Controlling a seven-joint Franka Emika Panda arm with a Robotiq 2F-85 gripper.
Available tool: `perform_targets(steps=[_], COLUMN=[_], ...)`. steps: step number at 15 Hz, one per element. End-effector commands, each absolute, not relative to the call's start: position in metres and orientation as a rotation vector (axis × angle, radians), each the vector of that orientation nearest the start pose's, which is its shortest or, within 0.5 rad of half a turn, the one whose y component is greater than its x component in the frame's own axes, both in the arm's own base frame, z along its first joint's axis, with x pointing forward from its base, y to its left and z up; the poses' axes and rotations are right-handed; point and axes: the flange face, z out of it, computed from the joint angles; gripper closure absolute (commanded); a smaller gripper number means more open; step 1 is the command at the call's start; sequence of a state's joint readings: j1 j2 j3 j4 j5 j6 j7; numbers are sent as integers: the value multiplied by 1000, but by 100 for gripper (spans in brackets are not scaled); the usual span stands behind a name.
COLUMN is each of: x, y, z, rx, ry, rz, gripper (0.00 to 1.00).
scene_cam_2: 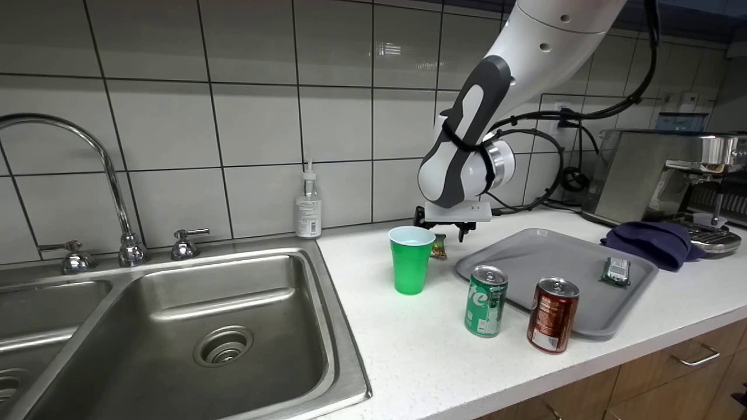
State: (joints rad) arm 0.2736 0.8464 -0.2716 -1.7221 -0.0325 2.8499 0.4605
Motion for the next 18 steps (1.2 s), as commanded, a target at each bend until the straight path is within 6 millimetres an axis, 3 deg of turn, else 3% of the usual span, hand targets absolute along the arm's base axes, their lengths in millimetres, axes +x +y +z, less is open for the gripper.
perform_targets(steps=[1,3,4,6,13,18], x=[698,699,699,700,701,697], y=[28,29,29,29,29,28], z=[140,139,139,138,138,144], rx=[-3185,-3187,-3187,-3188,-3189,-3182], ry=[526,522,523,519,524,520], rz=[-543,-545,-545,-545,-539,-542], gripper=[0,0,25,34,87,87])
